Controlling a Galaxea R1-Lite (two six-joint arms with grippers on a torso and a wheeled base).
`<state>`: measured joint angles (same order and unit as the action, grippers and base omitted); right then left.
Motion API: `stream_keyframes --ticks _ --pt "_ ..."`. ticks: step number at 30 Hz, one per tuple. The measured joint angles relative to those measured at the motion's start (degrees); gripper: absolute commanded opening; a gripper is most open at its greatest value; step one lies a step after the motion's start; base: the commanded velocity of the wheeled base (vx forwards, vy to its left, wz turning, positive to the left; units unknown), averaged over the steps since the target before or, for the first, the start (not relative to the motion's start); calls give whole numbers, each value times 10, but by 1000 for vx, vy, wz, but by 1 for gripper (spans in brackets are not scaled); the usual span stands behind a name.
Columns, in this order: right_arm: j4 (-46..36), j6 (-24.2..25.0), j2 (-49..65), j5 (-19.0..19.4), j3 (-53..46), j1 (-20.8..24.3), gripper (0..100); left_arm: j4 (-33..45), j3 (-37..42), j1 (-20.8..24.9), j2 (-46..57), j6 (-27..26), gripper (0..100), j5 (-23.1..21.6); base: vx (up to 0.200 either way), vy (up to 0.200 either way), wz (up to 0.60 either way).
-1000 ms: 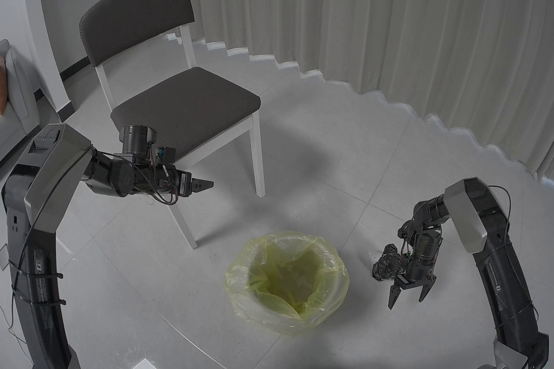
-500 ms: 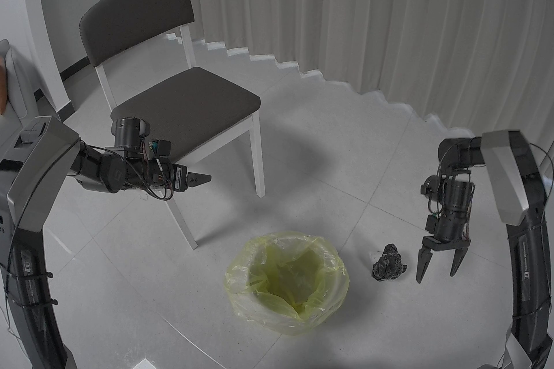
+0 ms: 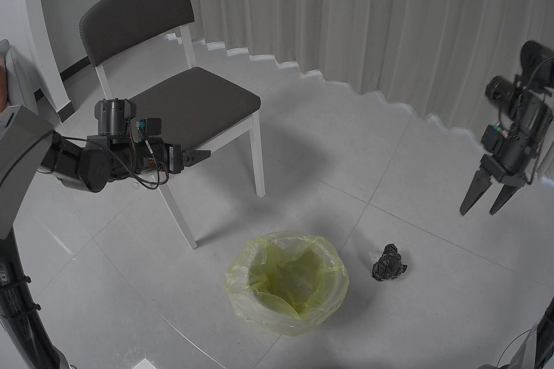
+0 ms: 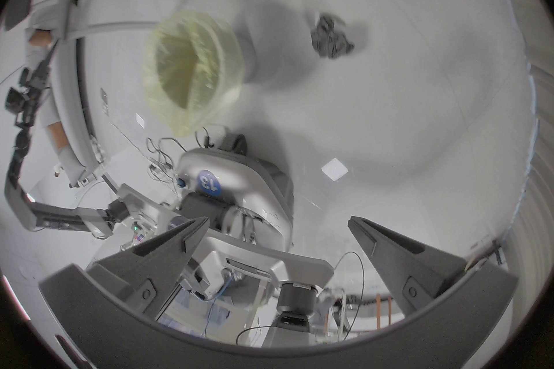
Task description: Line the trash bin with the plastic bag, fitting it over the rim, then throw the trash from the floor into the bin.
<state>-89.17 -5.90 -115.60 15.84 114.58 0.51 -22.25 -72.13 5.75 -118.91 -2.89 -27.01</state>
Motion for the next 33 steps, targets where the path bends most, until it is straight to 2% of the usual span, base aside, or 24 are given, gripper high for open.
stream_keyframes --ticks 8,12,17,22,28,33 --pt "5 -47 225 8 0 -11 100 -81 71 14 64 34 100 0 0 0 0" --pt "68 -64 329 7 -13 -19 100 -117 100 23 87 51 100 0 0 0 0" --pt "240 -65 416 4 -97 -28 100 -139 121 31 104 63 100 2 0 0 0" --pt "423 -54 427 -6 -204 -27 100 -156 136 35 113 71 100 4 0 0 0" --pt "651 -34 356 -19 -296 -18 100 -195 152 36 114 87 100 7 0 0 0" --pt "768 -23 245 -25 -309 -12 100 -232 161 35 102 97 100 9 0 0 0"
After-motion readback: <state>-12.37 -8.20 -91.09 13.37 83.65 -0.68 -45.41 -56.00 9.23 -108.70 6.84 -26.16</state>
